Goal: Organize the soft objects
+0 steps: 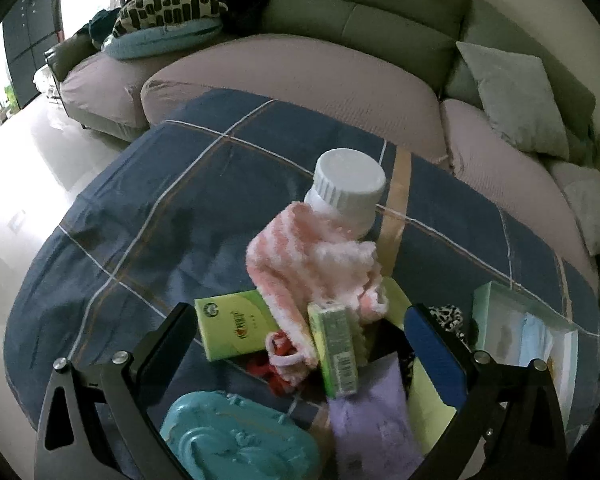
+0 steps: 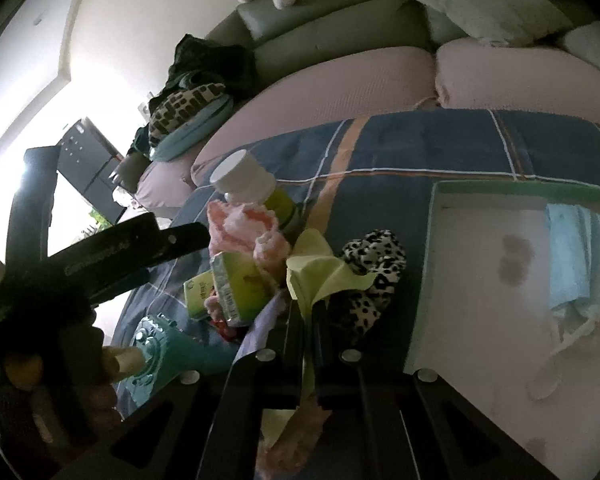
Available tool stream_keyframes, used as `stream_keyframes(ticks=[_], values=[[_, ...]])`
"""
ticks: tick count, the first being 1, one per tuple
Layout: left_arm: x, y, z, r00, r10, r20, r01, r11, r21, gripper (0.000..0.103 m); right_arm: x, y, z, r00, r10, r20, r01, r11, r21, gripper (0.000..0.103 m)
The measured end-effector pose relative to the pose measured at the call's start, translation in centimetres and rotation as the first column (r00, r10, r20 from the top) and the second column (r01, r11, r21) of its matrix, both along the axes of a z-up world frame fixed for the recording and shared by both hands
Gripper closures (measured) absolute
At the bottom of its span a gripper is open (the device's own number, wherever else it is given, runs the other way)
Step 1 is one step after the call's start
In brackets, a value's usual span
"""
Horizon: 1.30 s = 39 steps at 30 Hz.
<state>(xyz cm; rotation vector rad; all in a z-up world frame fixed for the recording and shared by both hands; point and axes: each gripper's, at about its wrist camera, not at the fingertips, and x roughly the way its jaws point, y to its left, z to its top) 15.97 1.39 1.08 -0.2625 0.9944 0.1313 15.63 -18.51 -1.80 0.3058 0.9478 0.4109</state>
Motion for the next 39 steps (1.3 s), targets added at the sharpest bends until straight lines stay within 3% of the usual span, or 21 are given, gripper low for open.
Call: stream_keyframes(ticks=[3, 5, 6, 10, 12, 18, 29, 39], values=[[0.3, 0.1, -0.4, 1.000, 0.005, -0.017, -0.006, 0.999, -0.033, 0.003, 0.1, -0.3, 0.0, 1.000, -0.010, -0.002, 0.010, 1.000, 0.003, 0.099], [0.4, -0.1, -0.5, 1.000, -0.001, -0.026, 0.000, 1.000, -0.029, 0.018, 0.1, -0.4, -0.1, 1.000, -0.011, -0.005, 0.012, 1.000, 0.005, 0.099], [0.5, -0.3, -0.7, 0.999, -0.005, -0.036, 0.004, 1.000, -0.024, 0.031, 0.1, -0.5, -0.2, 1.000, -0.012, -0.007, 0.012, 1.000, 0.006, 0.099], [1.2, -0.7, -1.6, 0.997, -0.025, -0.074, 0.022, 0.999, -0.048, 0.046, 0.2, -0.6, -0.4, 1.000, -0.011, -0.013, 0.011, 1.000, 0.008, 0.099], [1.3, -1.0, -1.8, 0.996, -0.038, -0.079, 0.033, 0.998, -0.055, 0.061, 0.2, -0.6, -0.4, 1.000, -0.011, -0.015, 0.011, 1.000, 0.007, 0.099], [1.8, -1.5, -2.5, 0.994, -0.053, -0.097, 0.046, 0.996, -0.072, 0.074, 0.3, -1.0, -0.7, 0.999, -0.018, -0.027, 0.019, 1.000, 0.013, 0.099], [2.7, -1.9, -4.5, 0.985, -0.056, -0.166, 0.047, 0.997, -0.060, 0.075, 0.4, -0.9, -0.8, 0.999, -0.023, -0.040, 0.023, 1.000, 0.012, 0.099], [2.9, -2.6, -4.8, 0.984, -0.061, -0.169, 0.057, 0.998, -0.027, 0.080, 0.4, -0.8, -1.3, 0.998, -0.021, -0.055, 0.021, 1.000, 0.009, 0.099]])
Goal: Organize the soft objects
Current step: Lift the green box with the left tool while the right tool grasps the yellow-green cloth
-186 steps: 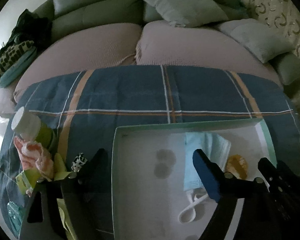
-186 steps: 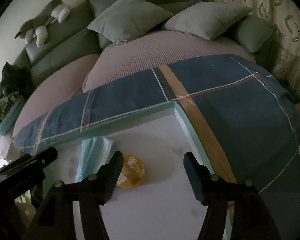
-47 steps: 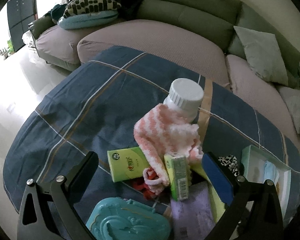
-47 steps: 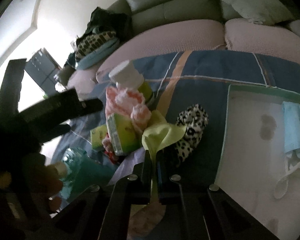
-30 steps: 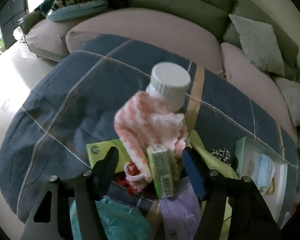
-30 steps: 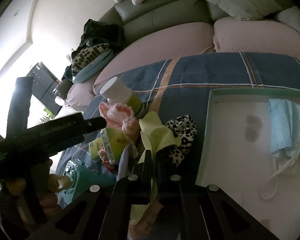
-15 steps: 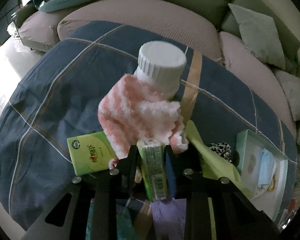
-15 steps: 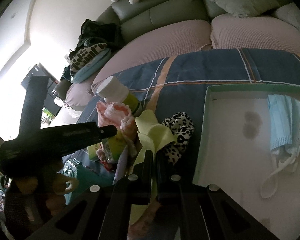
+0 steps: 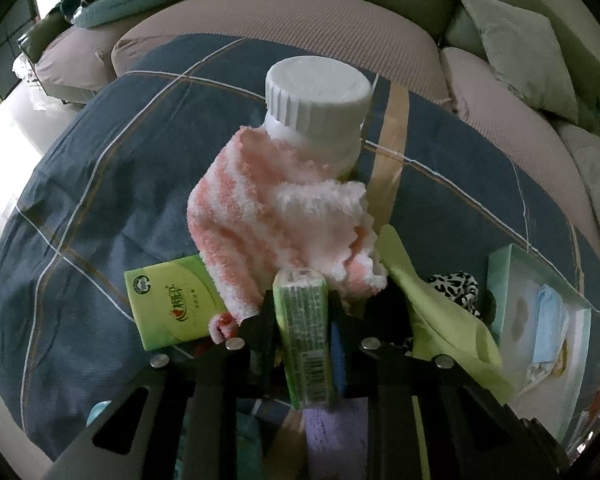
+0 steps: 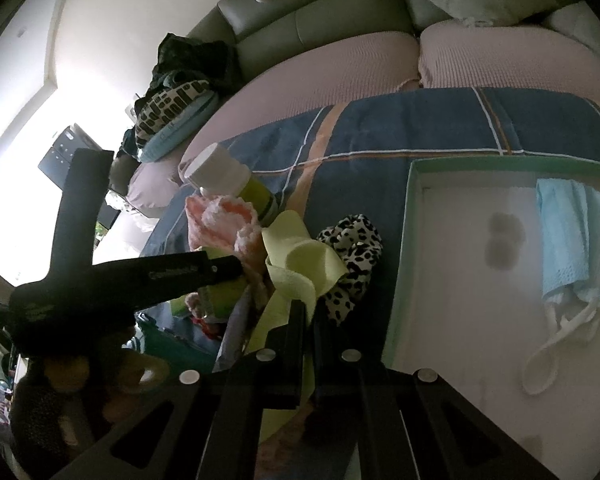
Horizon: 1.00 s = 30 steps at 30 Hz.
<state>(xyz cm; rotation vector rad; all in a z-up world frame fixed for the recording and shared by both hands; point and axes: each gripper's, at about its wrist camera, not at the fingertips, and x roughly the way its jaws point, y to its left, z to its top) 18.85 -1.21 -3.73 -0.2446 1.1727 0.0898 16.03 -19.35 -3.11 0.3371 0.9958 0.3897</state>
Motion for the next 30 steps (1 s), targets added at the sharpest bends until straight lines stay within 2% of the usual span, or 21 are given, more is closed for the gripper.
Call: stream_keyframes(ticks=[13, 30], values=[[-1.0, 0.5, 2.2, 0.998, 0.008, 0.065, -0.008, 1.000, 0.002, 0.080, 0.0, -0.4, 0.2, 1.000, 0.013, 0.005, -0.013, 0.994, 0.104, 0.099], [-2.6, 1.1, 4.8, 0.991, 0.023, 0.129, -0.023, 1.000, -0.006, 0.080, -0.1, -1.0, 1.3, 0.998, 0.028, 0.051, -0.041, 0.962, 0.269, 0.099]])
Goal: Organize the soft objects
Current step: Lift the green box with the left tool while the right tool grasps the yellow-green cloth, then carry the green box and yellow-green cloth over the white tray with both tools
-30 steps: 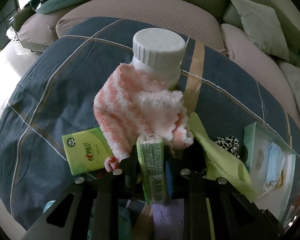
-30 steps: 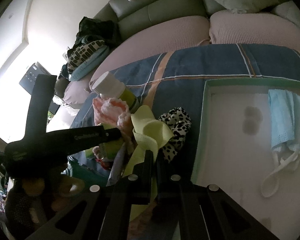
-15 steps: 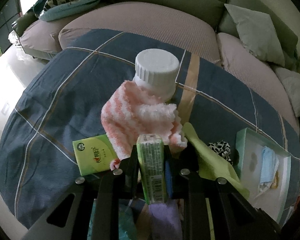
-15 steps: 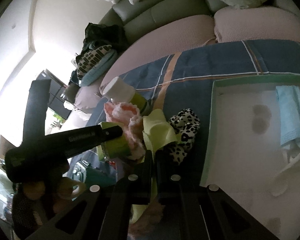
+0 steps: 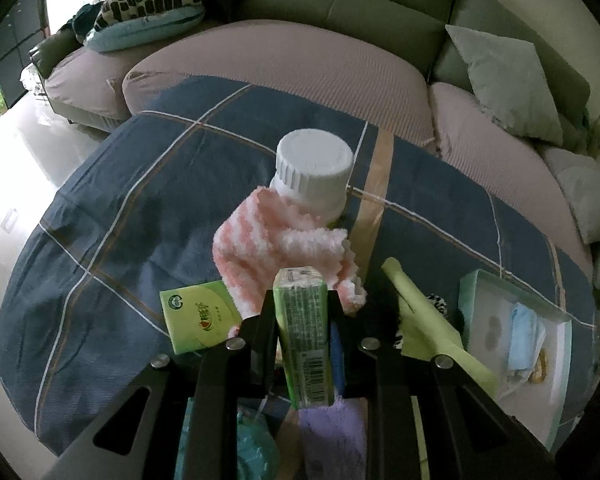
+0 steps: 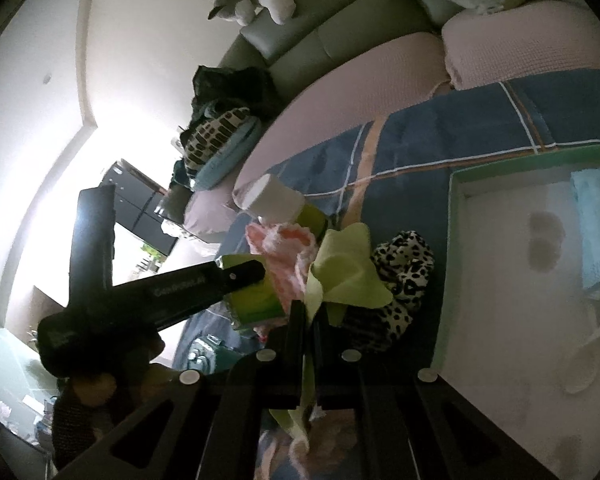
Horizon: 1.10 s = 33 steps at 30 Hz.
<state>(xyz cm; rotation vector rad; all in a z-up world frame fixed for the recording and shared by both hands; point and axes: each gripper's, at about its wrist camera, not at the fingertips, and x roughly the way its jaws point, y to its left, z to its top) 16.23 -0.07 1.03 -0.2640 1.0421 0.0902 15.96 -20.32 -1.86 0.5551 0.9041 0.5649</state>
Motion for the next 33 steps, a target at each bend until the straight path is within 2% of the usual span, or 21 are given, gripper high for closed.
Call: stream_keyframes(ticks=[16, 23, 33], values=[[-0.6, 0.5, 2.2, 0.998, 0.015, 0.063, -0.014, 1.000, -0.014, 0.080, -0.8, -0.6, 2.9, 0.993, 0.019, 0.119, -0.032, 0.994, 0.106, 0.099], [-1.4, 0.4, 3.9, 0.994, 0.008, 0.109, -0.006, 1.000, -0.017, 0.080, -1.6, -1.2, 4.4, 0.986, 0.001, 0.165, -0.021, 0.993, 0.117, 0.099], [-2.6, -1.1, 6.6, 0.981, -0.050, 0.187, 0.058, 0.998, -0.038, 0.080, -2.8, -3.3, 6.2, 0.974, -0.055, 0.218, 0.026, 0.991, 0.132, 0.099]])
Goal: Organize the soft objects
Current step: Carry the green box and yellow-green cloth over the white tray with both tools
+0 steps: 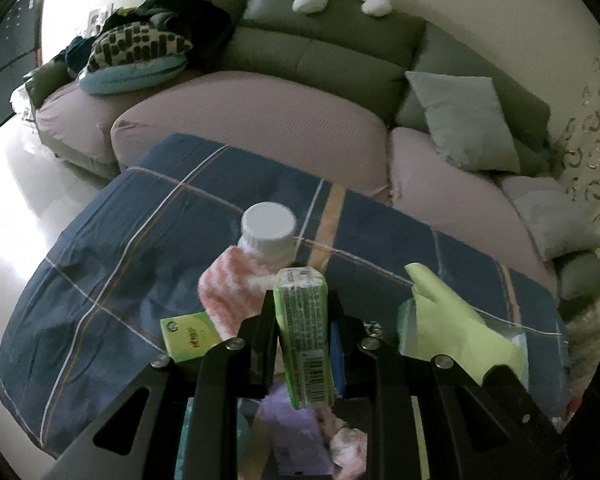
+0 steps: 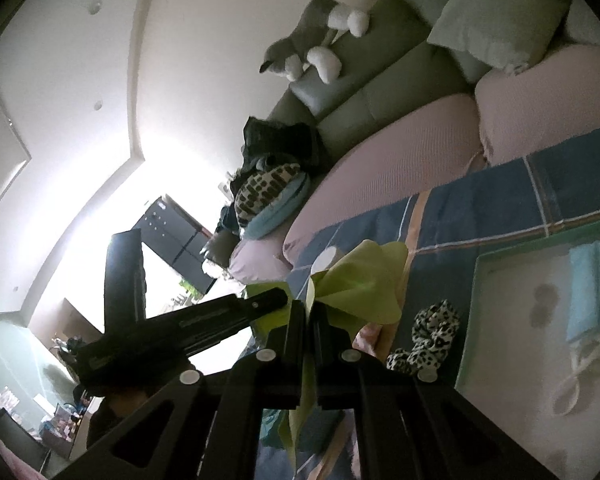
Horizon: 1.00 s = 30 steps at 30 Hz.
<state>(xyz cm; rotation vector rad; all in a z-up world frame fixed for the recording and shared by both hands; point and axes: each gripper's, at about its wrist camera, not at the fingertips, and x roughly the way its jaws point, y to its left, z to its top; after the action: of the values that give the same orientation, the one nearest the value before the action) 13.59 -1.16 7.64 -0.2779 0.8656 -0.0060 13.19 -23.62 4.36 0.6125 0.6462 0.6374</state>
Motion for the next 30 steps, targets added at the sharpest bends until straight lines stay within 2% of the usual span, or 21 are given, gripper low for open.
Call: stream_keyframes(ticks=[7, 12, 22, 30], values=[[-0.2, -2.5, 0.8, 0.998, -0.067, 0.020, 0.067, 0.998, 0.001, 0.080, -1.3, -3.6, 1.8, 0.992, -0.116, 0.044, 0.116, 0.993, -0.009, 0.099], [-0.3, -4.3, 1.2, 0.993, -0.115, 0.026, 0.115, 0.993, 0.000, 0.080, -2.7, -7.4, 2.8, 0.971, -0.228, 0.069, 0.229, 0.973, -0.009, 0.099], [-0.3, -9.4, 1.0, 0.973, -0.228, 0.025, 0.228, 0.973, 0.033, 0.080, -6.0, -15.2, 4.3, 0.879, -0.467, 0.092, 0.472, 0.881, -0.041, 0.099], [0.7, -14.3, -1.5, 0.949, -0.311, -0.040, 0.314, 0.947, 0.065, 0.080, -7.5, -18.9, 4.4, 0.812, -0.578, 0.083, 0.584, 0.807, -0.086, 0.099]])
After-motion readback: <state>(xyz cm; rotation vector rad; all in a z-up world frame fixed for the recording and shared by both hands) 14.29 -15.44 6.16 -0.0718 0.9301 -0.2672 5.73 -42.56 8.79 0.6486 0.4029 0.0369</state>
